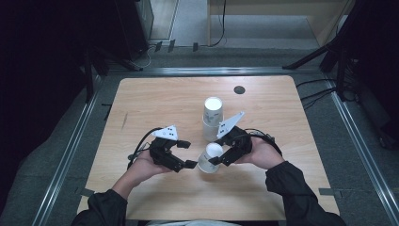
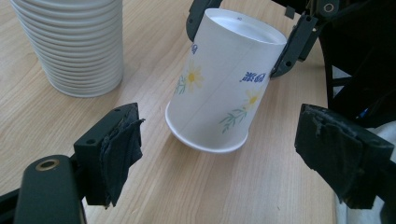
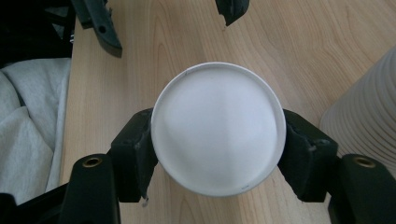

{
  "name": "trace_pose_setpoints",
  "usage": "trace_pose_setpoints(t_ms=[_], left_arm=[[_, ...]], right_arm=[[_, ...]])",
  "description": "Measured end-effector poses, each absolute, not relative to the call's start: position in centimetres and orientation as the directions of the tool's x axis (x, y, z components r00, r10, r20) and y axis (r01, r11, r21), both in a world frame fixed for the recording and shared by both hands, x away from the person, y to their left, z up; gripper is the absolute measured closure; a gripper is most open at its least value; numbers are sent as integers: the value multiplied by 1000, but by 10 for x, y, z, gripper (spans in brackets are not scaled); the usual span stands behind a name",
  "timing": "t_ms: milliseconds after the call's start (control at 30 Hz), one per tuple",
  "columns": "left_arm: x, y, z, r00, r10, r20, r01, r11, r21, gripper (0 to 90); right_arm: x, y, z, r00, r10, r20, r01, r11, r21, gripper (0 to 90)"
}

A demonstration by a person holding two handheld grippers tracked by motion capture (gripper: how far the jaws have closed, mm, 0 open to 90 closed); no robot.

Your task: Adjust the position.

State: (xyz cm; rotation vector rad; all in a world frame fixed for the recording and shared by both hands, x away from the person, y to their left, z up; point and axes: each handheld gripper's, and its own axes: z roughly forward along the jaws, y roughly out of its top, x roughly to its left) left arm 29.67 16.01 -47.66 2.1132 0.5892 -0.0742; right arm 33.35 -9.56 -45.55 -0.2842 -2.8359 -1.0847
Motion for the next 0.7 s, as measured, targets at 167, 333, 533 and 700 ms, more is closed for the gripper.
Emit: trace_pose_setpoints(t_ms=[167,333,533,700], left_arm=[[295,156,-482,887,377,-268,431,-462,775,147],[294,150,-485,892,361,-271,423,-461,780,146],[291,143,-485,903,338,-266,405,-460,790,137],[290,141,-486,907,336,-255,396,-466,792,136]], right_arm=[[332,-88,-451,-979,112,171,198,718,667,352],[328,-81,-441,-981,94,167,184,703,687,352],[325,-78,-433,-982,86,171,182,687,704,353],[325,-80,-428,-977,84,198,203,665,719,354]])
